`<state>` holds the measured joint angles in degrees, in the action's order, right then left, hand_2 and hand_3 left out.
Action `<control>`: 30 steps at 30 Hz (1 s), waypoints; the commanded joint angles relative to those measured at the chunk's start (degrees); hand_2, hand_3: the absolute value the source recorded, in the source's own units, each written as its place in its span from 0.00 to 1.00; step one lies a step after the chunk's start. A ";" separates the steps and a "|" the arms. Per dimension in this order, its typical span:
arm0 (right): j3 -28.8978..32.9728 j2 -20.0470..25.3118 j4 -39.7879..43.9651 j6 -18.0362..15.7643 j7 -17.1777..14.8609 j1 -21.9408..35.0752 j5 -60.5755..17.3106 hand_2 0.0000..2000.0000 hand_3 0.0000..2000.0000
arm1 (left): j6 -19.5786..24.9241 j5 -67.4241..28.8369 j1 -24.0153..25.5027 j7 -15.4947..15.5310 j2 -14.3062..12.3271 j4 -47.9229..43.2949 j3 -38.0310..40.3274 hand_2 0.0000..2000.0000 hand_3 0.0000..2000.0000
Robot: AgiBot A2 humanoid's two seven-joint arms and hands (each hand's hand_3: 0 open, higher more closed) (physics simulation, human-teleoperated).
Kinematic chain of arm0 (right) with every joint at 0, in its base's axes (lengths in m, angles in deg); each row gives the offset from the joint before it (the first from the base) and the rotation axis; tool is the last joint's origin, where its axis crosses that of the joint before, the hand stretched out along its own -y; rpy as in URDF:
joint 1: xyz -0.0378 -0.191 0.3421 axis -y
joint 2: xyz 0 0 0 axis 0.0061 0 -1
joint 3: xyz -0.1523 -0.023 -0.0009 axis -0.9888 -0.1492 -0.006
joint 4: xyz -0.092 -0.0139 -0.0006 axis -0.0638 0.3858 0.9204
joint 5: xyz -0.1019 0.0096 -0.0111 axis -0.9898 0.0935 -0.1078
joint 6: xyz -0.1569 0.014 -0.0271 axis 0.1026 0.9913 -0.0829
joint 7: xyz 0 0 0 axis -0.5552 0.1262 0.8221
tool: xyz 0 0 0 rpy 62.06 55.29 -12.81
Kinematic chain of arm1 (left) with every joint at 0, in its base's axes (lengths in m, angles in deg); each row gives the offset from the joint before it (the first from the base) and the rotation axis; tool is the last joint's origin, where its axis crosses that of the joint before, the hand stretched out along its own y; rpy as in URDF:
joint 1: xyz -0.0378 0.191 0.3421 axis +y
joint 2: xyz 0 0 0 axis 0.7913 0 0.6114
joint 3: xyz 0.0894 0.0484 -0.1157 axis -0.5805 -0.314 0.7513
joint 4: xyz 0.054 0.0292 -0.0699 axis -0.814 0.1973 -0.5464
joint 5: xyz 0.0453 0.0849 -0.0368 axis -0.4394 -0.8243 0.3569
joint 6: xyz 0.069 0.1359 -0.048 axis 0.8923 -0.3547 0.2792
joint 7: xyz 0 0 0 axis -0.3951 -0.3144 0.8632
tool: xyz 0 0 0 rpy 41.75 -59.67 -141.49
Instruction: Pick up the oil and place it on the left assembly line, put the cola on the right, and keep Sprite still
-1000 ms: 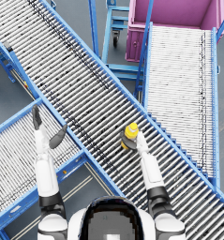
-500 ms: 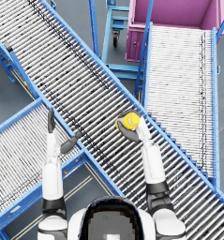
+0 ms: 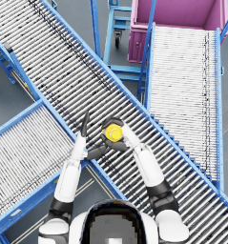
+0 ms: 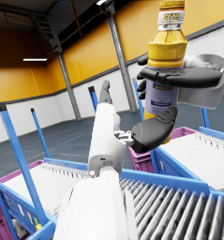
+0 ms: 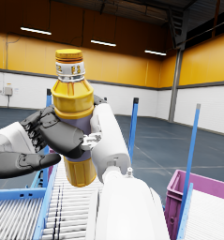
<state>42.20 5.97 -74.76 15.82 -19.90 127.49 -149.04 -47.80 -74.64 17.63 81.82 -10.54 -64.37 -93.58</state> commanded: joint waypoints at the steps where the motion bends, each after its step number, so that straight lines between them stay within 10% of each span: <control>1: -5.02 0.58 -0.24 0.07 -0.01 0.53 0.00 1.00 1.00 | 0.00 -0.03 -0.86 0.00 -0.62 0.39 -1.53 0.00 0.00; 10: -9.68 0.33 -0.11 2.32 0.13 -1.54 -0.10 1.00 1.00 | 2.31 -0.04 -0.79 0.03 -1.62 0.05 -1.22 0.00 0.00; 11: -8.98 0.49 -0.20 2.67 0.21 -1.49 -0.10 1.00 1.00 | 2.30 -0.04 -0.72 0.01 -1.70 0.48 -0.23 0.68 0.16; 12: -8.72 0.48 -0.37 3.12 0.35 -1.50 -0.12 1.00 1.00 | 5.19 -0.05 -0.47 0.13 -1.64 0.17 -0.03 1.00 0.33; 16: -6.81 1.05 -0.28 3.38 0.00 -1.63 -0.07 1.00 1.00 | 5.61 -0.02 0.20 0.26 -1.87 -0.03 0.62 1.00 0.98; 17: -6.97 1.38 -0.39 3.24 -0.12 -1.58 -0.05 0.32 0.84 | 5.07 -0.01 0.54 0.26 -1.88 -0.38 1.12 1.00 1.00; 18: -6.34 1.00 -1.42 6.01 0.00 -2.29 -0.04 0.00 0.67 | 4.02 -0.03 0.69 0.18 -1.94 -0.46 1.63 1.00 1.00; 22: -4.54 1.28 -1.91 10.12 0.24 -2.79 0.00 0.00 0.02 | 1.78 -0.08 0.86 -0.07 -2.17 -0.70 4.14 1.00 1.00; 30: 0.31 0.73 -3.99 11.88 0.31 -5.42 0.03 0.00 0.00 | 3.21 -0.08 4.08 -0.04 -2.85 5.37 26.28 1.00 1.00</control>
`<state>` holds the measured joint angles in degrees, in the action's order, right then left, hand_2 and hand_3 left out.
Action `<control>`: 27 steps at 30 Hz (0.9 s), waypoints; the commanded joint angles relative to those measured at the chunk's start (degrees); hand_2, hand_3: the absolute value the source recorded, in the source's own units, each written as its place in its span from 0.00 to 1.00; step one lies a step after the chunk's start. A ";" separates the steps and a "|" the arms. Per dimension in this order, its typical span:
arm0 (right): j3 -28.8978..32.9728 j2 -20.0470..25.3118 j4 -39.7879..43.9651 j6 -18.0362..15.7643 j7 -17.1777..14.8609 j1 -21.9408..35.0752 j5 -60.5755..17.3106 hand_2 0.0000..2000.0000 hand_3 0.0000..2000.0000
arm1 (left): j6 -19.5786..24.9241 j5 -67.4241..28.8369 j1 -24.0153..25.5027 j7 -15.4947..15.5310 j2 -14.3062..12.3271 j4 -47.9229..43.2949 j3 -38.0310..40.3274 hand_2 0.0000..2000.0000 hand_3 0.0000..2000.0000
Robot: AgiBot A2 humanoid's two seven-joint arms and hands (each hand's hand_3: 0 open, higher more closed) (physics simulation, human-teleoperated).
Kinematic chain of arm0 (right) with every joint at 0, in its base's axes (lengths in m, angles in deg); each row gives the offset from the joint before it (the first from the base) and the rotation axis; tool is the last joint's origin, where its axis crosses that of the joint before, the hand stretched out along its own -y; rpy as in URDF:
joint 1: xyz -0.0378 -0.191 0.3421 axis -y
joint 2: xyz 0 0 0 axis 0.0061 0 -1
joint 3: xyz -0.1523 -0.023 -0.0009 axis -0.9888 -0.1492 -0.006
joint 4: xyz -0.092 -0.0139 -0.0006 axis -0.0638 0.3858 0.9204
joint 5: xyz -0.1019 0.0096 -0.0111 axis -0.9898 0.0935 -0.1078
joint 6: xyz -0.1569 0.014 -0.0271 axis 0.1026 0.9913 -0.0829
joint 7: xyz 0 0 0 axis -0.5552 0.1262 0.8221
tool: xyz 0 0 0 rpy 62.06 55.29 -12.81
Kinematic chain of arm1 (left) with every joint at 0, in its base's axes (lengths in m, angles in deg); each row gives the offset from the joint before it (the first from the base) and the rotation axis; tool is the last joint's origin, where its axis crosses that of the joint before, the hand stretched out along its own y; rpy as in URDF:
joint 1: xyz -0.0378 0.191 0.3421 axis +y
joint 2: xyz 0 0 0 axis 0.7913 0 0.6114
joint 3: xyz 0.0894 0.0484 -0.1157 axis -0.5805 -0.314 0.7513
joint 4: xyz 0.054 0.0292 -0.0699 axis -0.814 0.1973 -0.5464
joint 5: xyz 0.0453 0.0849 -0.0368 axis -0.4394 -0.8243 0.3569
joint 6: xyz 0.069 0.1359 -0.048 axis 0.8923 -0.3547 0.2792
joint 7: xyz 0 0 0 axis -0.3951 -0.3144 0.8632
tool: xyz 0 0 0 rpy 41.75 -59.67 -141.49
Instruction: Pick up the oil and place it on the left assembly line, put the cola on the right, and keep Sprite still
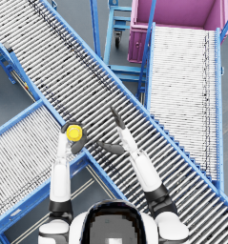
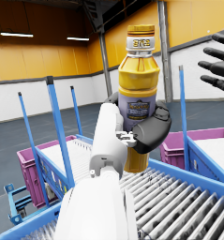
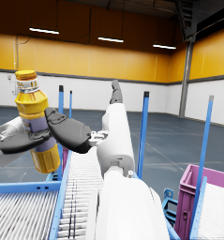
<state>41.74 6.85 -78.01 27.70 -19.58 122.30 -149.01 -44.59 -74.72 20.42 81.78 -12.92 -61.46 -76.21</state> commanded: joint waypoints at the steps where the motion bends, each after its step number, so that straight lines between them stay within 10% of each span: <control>1: 0.62 -0.04 -0.26 0.14 0.00 -0.27 0.00 0.00 0.00 | 0.05 0.01 2.07 -0.03 -0.77 3.37 11.07 1.00 1.00; 7: -1.43 1.58 1.09 0.46 0.01 0.91 0.00 0.00 0.00 | -0.20 0.02 6.35 0.03 -2.72 10.68 21.11 1.00 1.00; 8: -18.87 -12.58 1.46 0.47 0.01 11.37 0.00 0.00 0.00 | -0.25 0.02 6.41 0.00 -2.67 11.94 22.18 1.00 1.00; 9: -6.10 -2.01 1.68 0.49 0.01 3.00 0.04 0.00 0.00 | -0.26 0.02 6.73 -0.02 -2.77 13.07 23.18 1.00 1.00; 10: -6.24 -2.15 1.62 0.49 0.01 3.22 -0.03 0.00 0.00 | -0.33 0.02 6.93 -0.05 -2.72 13.72 24.08 1.00 1.00; 11: -5.83 -1.99 1.80 0.49 0.01 3.17 -0.03 0.00 0.00 | -0.45 0.02 7.04 -0.08 -2.71 14.22 25.51 0.32 0.84; 12: -5.69 -1.87 1.80 0.50 0.01 3.10 -0.03 0.00 0.00 | -1.33 0.02 7.11 -0.05 -2.69 14.95 27.45 0.00 0.67; 16: -5.70 -0.90 2.46 0.50 0.01 3.40 -0.03 0.00 0.00 | -2.61 0.04 7.06 0.00 -2.23 17.70 35.25 0.00 0.02; 21: -4.75 -0.48 1.90 0.51 0.01 2.84 -0.02 0.00 0.00 | -3.12 0.06 6.08 0.03 -0.25 11.24 40.94 0.00 0.00; 27: 4.15 0.17 -0.36 0.51 0.01 2.47 -0.02 0.00 0.00 | -3.32 0.06 5.41 0.03 1.61 -3.46 30.41 0.00 0.00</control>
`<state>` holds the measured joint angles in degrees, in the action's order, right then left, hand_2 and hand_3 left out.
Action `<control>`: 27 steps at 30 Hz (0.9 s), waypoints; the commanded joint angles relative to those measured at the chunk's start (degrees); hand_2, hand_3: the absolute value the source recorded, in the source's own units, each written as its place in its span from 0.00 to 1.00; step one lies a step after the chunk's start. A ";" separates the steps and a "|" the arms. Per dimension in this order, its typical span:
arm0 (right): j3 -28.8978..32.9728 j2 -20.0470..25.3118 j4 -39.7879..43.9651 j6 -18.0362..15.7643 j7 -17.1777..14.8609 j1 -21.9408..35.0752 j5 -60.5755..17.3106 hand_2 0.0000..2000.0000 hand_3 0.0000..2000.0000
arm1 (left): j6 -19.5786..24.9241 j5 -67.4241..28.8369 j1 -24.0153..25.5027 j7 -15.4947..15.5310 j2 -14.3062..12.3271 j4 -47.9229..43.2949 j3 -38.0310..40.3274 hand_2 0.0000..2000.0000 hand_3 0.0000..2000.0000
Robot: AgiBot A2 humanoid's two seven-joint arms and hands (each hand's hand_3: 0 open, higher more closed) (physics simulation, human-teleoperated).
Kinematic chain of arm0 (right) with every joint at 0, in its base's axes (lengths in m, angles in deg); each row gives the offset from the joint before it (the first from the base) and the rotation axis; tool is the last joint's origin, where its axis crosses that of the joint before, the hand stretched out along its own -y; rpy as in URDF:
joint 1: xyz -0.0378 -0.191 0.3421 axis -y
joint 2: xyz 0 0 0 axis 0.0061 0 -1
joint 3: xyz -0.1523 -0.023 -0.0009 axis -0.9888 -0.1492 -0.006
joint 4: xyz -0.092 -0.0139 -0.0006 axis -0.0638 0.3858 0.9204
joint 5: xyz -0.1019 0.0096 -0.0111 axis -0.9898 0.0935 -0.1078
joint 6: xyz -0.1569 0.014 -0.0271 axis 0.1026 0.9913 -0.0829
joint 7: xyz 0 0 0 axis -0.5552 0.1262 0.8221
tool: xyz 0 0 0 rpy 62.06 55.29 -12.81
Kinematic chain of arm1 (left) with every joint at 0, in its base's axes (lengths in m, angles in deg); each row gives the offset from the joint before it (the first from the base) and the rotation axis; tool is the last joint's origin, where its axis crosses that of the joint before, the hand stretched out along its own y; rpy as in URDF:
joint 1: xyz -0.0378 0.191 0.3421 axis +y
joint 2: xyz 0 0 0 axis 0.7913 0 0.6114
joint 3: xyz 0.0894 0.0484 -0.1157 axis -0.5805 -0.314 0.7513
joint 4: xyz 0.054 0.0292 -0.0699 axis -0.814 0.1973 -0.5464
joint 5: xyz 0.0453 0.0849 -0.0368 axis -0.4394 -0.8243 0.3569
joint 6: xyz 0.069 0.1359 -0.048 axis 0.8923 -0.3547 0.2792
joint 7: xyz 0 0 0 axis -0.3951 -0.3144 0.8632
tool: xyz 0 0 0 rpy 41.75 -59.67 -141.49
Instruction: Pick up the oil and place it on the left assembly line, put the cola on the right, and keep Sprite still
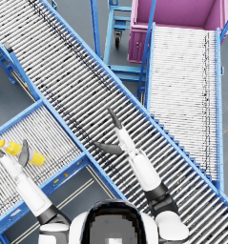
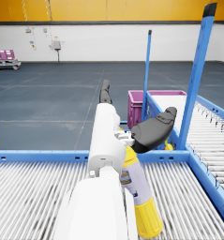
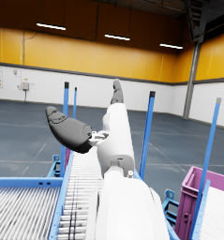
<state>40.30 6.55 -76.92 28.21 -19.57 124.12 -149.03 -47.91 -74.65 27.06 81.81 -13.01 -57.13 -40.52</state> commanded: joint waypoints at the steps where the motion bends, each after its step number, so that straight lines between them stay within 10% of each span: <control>1: 7.10 0.33 -1.68 0.00 0.00 0.26 0.00 0.00 0.00 | 0.03 0.00 -1.72 0.00 2.56 -9.48 -6.95 0.00 0.00; 13: 23.56 0.61 -4.41 0.00 0.00 -0.87 0.05 0.00 0.00 | 0.11 -0.04 -11.90 0.01 9.52 -8.80 -32.45 0.00 0.00; 27: 25.76 -0.42 -3.76 -0.33 -0.34 -3.10 1.20 0.00 0.00 | -0.23 1.98 -13.52 -0.33 8.11 -6.85 -37.64 0.00 0.00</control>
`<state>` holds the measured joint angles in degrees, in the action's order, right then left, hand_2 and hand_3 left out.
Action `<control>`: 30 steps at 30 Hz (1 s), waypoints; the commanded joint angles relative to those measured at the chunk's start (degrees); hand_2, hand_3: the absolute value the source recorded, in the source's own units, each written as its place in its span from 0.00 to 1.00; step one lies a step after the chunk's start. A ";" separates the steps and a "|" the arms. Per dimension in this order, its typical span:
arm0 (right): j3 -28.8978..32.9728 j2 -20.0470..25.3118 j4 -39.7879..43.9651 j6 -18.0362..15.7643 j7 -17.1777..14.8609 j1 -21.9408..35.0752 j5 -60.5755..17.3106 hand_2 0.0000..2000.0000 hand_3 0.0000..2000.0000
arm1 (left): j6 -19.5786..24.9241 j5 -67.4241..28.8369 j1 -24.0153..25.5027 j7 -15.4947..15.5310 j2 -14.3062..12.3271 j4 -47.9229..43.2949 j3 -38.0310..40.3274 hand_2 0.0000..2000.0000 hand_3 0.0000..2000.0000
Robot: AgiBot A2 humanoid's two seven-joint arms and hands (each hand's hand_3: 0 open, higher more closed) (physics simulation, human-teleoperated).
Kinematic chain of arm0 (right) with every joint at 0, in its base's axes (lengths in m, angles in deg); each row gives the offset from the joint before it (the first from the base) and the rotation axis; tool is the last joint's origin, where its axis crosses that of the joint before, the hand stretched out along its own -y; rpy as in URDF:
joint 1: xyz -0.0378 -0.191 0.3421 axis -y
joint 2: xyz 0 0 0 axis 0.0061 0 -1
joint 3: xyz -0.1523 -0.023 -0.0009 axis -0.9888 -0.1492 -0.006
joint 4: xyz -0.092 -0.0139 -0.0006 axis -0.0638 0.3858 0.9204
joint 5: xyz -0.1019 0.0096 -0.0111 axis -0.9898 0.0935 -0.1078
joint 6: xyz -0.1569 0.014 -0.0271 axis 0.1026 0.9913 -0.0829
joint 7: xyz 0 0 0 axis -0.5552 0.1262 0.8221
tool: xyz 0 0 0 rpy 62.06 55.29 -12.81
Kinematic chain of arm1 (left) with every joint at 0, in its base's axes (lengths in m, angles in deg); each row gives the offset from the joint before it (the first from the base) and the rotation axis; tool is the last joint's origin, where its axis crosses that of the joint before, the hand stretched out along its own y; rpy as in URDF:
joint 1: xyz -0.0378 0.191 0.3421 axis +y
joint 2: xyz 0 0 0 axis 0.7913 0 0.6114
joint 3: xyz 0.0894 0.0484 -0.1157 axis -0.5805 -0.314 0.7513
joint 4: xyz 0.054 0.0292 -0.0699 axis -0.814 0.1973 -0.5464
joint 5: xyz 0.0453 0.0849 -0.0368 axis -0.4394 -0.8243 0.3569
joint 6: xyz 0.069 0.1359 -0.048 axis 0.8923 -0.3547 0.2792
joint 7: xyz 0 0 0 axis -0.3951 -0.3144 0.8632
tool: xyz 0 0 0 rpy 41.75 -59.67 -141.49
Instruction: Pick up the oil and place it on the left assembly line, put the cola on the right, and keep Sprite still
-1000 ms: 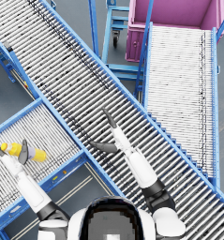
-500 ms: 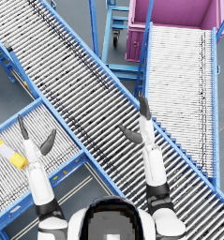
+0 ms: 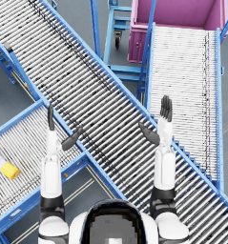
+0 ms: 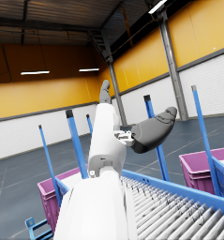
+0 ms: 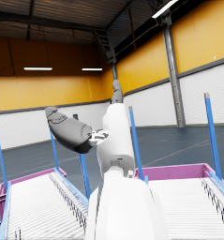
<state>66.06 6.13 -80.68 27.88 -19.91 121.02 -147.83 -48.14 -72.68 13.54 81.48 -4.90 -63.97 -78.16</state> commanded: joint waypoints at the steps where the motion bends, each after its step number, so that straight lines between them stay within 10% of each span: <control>1: -0.36 -0.60 -0.22 -0.18 -0.18 -0.57 0.59 0.00 0.00 | -0.18 1.09 0.35 -0.18 0.24 -0.02 -0.33 0.00 0.00; 30: -10.57 -18.36 -7.08 -5.36 -5.43 -14.75 17.91 0.00 0.00 | -5.42 33.68 7.55 -5.41 7.43 -0.39 -11.39 0.00 0.00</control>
